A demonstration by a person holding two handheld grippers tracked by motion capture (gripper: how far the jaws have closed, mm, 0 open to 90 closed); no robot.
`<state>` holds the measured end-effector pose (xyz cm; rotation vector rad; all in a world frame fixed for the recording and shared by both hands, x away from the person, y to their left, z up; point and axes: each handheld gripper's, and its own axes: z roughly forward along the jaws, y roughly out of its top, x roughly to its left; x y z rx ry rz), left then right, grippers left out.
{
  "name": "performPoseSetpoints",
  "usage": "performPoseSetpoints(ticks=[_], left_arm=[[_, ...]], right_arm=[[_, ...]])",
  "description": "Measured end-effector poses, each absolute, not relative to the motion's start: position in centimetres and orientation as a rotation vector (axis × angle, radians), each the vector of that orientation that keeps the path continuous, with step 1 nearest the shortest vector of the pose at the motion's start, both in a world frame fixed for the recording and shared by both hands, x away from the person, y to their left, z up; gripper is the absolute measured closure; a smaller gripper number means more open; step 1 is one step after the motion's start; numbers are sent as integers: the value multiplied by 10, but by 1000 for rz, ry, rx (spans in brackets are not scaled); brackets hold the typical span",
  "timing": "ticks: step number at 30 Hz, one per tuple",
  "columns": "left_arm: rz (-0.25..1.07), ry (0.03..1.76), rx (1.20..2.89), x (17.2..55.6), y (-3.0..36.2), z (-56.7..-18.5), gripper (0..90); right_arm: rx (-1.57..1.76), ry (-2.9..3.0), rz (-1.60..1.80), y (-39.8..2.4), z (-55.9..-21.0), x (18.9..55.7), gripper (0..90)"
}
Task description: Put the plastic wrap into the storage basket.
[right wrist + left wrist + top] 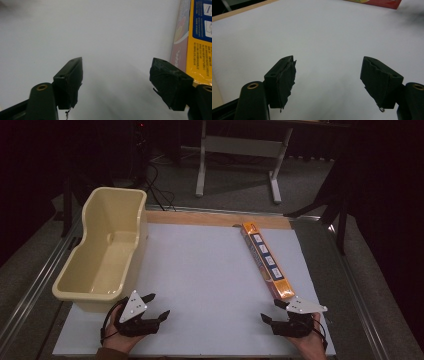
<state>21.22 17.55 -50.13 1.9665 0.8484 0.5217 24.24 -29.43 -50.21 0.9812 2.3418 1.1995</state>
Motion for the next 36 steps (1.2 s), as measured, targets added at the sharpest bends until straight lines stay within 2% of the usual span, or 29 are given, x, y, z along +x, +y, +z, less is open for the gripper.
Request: performPoseSetpoints(ticks=[15,23,31,33,34,36], left_arm=[[533,857,1963,212,174,-503,281],[540,864,1969,212,172,-504,289],[543,871,1972,213,172,-504,289],[541,874,1972,213,172,-505,289],[539,878,1972,213,172,-505,289],[540,877,1972,213,172,-505,290]], right_arm=[[1044,2253,1181,-300,-490,258,261],[1134,2140,1053,-313,-488,296,259],[1252,2174,931,-314,-503,328,226],[1276,2189,899,-313,-507,334,235],[1301,2213,878,-313,-508,337,290],[1303,2233,865,-311,-508,338,316]])
